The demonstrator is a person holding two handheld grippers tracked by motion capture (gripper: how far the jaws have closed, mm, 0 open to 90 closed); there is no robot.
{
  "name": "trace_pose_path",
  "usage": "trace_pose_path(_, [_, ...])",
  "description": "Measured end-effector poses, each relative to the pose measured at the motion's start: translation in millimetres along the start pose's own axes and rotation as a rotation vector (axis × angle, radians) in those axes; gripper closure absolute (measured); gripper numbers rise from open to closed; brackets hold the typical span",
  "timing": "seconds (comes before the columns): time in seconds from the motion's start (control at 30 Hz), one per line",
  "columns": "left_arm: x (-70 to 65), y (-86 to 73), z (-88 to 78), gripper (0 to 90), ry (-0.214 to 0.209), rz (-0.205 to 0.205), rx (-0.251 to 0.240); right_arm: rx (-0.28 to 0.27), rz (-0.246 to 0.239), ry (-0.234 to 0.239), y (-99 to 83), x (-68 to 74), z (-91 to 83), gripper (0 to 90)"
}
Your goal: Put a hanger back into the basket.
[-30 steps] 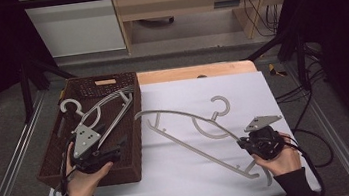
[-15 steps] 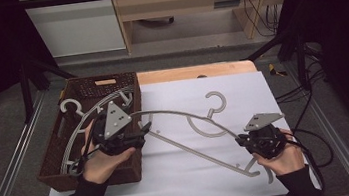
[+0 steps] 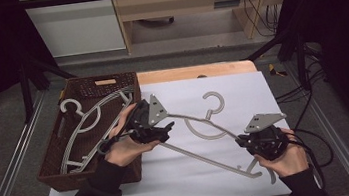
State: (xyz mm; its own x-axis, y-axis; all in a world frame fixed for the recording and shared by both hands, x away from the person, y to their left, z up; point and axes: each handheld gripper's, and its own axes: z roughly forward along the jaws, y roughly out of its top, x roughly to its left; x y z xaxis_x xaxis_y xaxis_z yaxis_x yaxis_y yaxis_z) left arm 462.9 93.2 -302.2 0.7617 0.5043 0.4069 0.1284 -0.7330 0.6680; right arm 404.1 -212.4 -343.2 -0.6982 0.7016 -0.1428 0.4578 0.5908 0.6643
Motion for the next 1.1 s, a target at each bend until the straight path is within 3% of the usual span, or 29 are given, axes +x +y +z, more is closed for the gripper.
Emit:
trace_pose_path(0.2, [-5.8,4.3,12.0,40.7,-0.004,0.042,0.039,-0.008,-0.013,0.003,1.8,3.2,-1.8,82.8])
trace_pose_path(0.5, [-7.1,3.1,16.1,61.7,-0.012,0.084,0.081,-0.003,-0.04,0.005,3.1,5.9,-2.2,82.8])
trace_pose_path(0.77, [-10.0,1.6,16.0,68.0,-0.026,0.162,0.132,0.003,-0.069,0.001,3.5,7.6,-1.1,82.7])
trace_pose_path(1.1, [-12.5,-0.7,13.2,74.0,-0.075,0.213,0.175,0.004,-0.1,-0.01,3.2,5.8,1.7,81.3])
